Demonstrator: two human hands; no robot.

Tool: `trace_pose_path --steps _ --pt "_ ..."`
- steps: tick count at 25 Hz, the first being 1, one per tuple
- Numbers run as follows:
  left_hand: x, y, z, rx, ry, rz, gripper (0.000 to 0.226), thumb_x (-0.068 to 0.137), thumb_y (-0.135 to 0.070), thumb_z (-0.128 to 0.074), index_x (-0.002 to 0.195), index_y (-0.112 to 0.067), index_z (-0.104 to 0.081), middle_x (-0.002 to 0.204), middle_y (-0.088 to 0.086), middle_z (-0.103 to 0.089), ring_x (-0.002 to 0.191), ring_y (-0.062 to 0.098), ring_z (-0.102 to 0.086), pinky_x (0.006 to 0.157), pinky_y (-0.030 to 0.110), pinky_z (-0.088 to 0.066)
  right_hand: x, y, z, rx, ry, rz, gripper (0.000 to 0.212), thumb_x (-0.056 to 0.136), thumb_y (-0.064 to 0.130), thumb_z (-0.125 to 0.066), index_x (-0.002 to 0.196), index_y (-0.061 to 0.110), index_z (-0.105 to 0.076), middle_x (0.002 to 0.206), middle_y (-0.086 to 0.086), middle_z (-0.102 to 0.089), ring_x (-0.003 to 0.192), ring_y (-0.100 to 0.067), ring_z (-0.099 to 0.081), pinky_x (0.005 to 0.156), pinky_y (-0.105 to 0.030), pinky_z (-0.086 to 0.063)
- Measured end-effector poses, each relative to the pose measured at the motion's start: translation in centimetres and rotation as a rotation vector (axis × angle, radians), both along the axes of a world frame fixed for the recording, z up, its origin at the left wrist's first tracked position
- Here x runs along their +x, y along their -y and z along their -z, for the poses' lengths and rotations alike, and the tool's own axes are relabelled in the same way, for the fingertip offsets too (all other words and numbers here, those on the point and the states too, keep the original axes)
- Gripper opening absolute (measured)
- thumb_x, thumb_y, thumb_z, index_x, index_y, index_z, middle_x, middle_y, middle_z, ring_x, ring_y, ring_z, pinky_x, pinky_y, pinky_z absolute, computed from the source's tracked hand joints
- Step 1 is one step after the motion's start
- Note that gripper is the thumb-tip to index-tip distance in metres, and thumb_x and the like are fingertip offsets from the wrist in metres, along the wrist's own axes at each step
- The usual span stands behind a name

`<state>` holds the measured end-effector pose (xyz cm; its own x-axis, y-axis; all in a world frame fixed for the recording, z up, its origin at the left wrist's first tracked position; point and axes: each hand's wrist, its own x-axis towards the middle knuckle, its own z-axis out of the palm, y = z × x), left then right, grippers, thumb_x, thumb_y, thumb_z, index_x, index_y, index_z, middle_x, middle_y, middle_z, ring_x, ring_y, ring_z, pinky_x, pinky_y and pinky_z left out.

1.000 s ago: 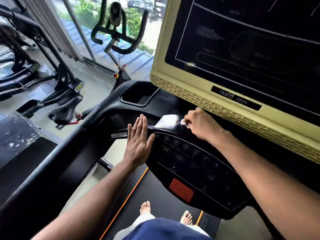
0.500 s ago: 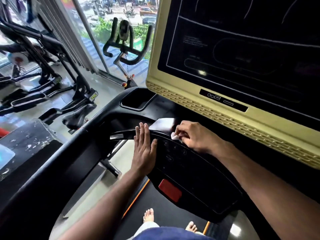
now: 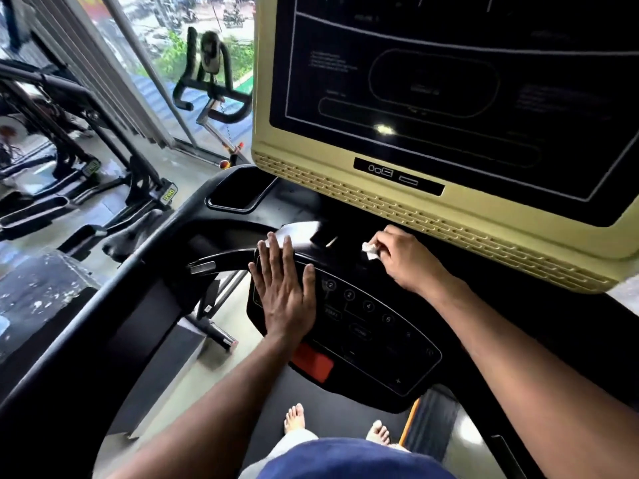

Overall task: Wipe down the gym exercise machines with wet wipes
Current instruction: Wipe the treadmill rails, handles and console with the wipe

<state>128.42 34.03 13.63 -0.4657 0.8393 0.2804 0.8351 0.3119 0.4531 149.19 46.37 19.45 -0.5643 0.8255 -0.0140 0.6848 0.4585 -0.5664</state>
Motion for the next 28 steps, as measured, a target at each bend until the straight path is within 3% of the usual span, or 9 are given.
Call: trace_pose_path --steps 4,8,11,14,21,24,26,28 --pt "0.2 0.0 0.1 0.01 -0.023 0.001 0.072 0.103 -0.052 -0.024 0.166 -0.018 -0.019 0.175 0.004 -0.005 0.161 0.018 0.006 0.129 0.052 0.001 -1.3 0.2 -0.3 -0.051 -0.035 -0.018 0.03 0.101 0.002 -0.055 0.126 0.01 -0.068 0.111 0.0 -0.055 0.079 -0.006 -0.055 0.067 -0.02 -0.046" --pt "-0.1 0.0 0.3 0.009 -0.032 -0.011 0.071 0.103 -0.052 -0.025 0.166 -0.018 -0.019 0.175 0.003 -0.006 0.161 0.018 0.005 0.129 0.052 0.0 3.4 4.5 -1.7 -0.103 -0.17 -0.131 0.03 0.096 0.007 -0.067 0.123 0.02 -0.071 0.112 0.015 -0.059 0.097 -0.001 -0.062 0.086 -0.018 -0.051" --pt "0.0 0.0 0.3 0.019 -0.038 -0.005 0.071 0.103 -0.051 -0.026 0.165 -0.019 -0.02 0.175 0.003 -0.007 0.161 0.019 0.003 0.129 0.051 0.0 8.2 5.9 -1.2 -0.046 -0.108 -0.041 0.02 0.095 0.008 -0.066 0.11 0.02 -0.069 0.105 0.014 -0.057 0.088 0.007 -0.057 0.073 -0.007 -0.04" --pt "0.1 -0.1 0.3 0.024 -0.026 -0.01 0.07 0.102 -0.052 -0.027 0.165 -0.02 -0.021 0.175 0.003 -0.009 0.161 0.019 0.002 0.129 0.051 0.0 8.8 4.3 0.1 -0.012 -0.024 0.162 0.012 0.098 0.006 -0.059 0.107 0.013 -0.064 0.103 0.003 -0.055 0.078 -0.007 -0.058 0.058 -0.012 -0.033" --pt "0.1 -0.2 0.1 0.025 -0.021 -0.021 0.07 0.102 -0.052 -0.026 0.165 -0.021 -0.021 0.174 0.003 -0.009 0.161 0.017 0.002 0.129 0.049 0.002 8.0 11.4 -1.7 0.019 -0.258 0.012 0.013 0.094 0.008 -0.06 0.096 0.02 -0.061 0.101 0.014 -0.054 0.089 0.0 -0.06 0.071 -0.011 -0.044" --pt "0.1 -0.1 0.2 0.02 -0.02 -0.016 0.07 0.102 -0.052 -0.026 0.165 -0.022 -0.021 0.174 0.002 -0.009 0.161 0.017 0.002 0.129 0.046 0.005 11.2 11.6 -0.5 0.004 -0.224 0.101 0.015 0.091 0.008 -0.061 0.094 0.023 -0.059 0.097 0.015 -0.055 0.089 -0.001 -0.06 0.073 -0.009 -0.042" --pt "0.2 0.0 0.1 0.023 -0.016 -0.012 0.07 0.102 -0.053 -0.025 0.165 -0.022 -0.02 0.174 0.002 -0.008 0.161 0.017 0.003 0.129 0.046 0.006 12.3 9.5 0.4 -0.008 -0.138 0.224 0.017 0.091 0.008 -0.062 0.095 0.023 -0.058 0.095 0.016 -0.055 0.087 -0.004 -0.061 0.066 -0.012 -0.037" --pt "0.2 0.0 0.1 0.023 -0.003 -0.007 0.071 0.102 -0.054 -0.024 0.165 -0.022 -0.021 0.174 0.002 -0.008 0.161 0.017 0.003 0.129 0.047 0.005 12.0 7.3 1.2 0.019 -0.009 0.293 0.012 0.093 0.01 -0.063 0.1 0.019 -0.059 0.095 0.011 -0.055 0.086 -0.017 -0.064 0.059 -0.02 -0.033"
